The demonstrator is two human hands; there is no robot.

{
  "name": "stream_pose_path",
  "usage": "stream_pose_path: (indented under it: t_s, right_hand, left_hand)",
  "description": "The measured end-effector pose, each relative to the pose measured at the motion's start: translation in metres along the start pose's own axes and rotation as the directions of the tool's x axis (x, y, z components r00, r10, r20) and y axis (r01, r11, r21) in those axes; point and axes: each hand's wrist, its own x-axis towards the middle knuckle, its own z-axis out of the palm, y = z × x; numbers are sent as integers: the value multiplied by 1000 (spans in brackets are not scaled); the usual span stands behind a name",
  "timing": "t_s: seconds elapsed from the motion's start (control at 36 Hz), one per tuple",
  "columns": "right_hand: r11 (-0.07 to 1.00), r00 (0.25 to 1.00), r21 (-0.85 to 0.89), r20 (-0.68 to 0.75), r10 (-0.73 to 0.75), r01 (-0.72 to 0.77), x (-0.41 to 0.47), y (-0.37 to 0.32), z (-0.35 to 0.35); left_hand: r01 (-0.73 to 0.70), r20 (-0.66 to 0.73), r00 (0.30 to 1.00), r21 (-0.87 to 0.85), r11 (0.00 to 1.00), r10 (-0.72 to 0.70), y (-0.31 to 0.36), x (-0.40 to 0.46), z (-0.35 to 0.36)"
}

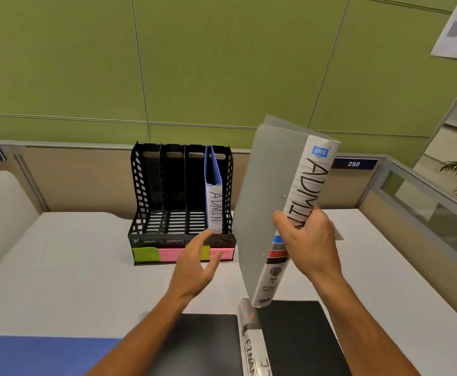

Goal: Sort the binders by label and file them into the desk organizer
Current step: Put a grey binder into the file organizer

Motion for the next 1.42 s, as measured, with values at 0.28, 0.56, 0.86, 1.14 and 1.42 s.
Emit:
stream_pose_path:
  t_s: [0.28,0.56,0.86,1.14,1.42]
  right_hand:
    - [994,993,-58,-60,-97,94,41,-4,36]
    - [995,993,-17,-51,-102,101,75,28,77]
    - [997,998,34,4,-70,70,113,62,117]
    - [996,1000,93,-7,-15,15,118,86,150]
    - [995,998,99,-58,-3,9,126,89,166]
  left_hand:
    - [69,273,953,232,970,-133,-63,71,20]
    - [169,324,911,269,948,-255,-71,114,47]
    - [65,294,917,558,827,-270,-84,107,66]
    - [104,267,933,444,890,-243,-76,105,59]
    - [87,262,937,463,882,-230,-79,106,61]
